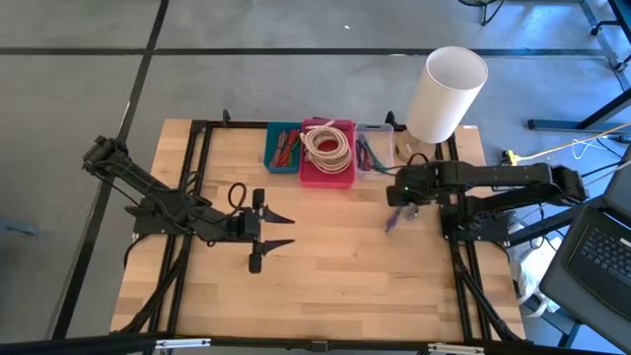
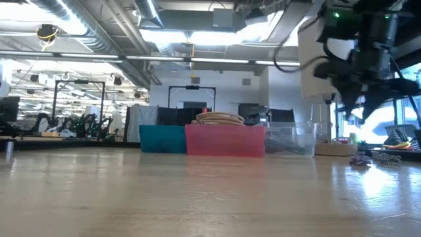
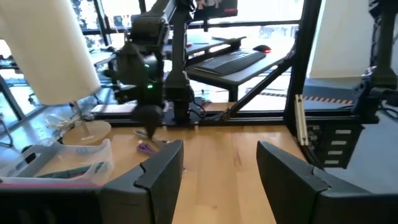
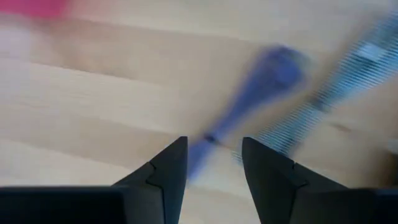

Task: Pick & Place USB Port
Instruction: Put the white patterned charger cable into the transparent bin

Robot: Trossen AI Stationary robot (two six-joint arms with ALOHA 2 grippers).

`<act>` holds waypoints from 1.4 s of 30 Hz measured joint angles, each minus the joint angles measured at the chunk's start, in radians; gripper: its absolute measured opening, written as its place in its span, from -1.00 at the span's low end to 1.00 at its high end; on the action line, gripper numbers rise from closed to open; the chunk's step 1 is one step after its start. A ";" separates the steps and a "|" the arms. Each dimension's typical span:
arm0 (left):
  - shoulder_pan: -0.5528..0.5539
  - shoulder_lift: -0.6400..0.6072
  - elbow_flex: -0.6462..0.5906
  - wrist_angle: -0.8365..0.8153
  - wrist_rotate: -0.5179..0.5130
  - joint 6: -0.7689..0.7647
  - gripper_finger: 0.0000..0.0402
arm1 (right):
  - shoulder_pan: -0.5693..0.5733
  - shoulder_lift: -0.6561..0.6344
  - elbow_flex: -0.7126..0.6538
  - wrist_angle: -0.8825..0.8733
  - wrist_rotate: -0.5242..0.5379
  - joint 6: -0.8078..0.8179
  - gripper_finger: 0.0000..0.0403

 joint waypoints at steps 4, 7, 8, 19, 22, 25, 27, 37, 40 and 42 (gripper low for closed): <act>-0.010 0.000 0.000 0.003 0.001 -0.009 -0.01 | -0.071 0.006 0.002 0.092 -0.017 -0.039 -0.23; -0.017 0.000 0.000 0.007 0.000 -0.026 -0.01 | -0.122 0.029 0.002 0.020 -0.053 -0.050 -0.23; -0.018 0.000 0.000 0.007 0.000 -0.028 -0.01 | -0.137 0.040 0.002 -0.017 -0.066 -0.058 -0.23; -0.019 0.000 0.000 0.007 -0.002 -0.056 -0.01 | -0.221 0.174 0.002 -0.200 -0.098 -0.173 -0.23; -0.019 0.000 0.000 0.007 -0.002 -0.057 -0.01 | -0.236 0.210 0.001 -0.197 -0.098 -0.191 -0.23; -0.019 0.000 0.000 0.007 -0.002 -0.057 -0.01 | -0.241 0.246 0.001 -0.176 -0.098 -0.208 -0.23; -0.019 0.000 0.000 0.007 -0.002 -0.064 -0.01 | -0.241 0.268 0.001 -0.154 -0.098 -0.229 -0.23; -0.024 0.001 0.000 0.007 0.002 -0.072 -0.01 | -0.242 0.343 -0.037 -0.093 -0.096 -0.252 -0.35; -0.030 0.001 0.000 0.007 0.003 -0.072 -0.01 | -0.242 0.341 -0.094 -0.035 -0.126 -0.252 -0.42; -0.030 0.001 0.000 0.007 0.003 -0.072 -0.01 | -0.243 0.334 -0.121 -0.015 -0.134 -0.251 -0.46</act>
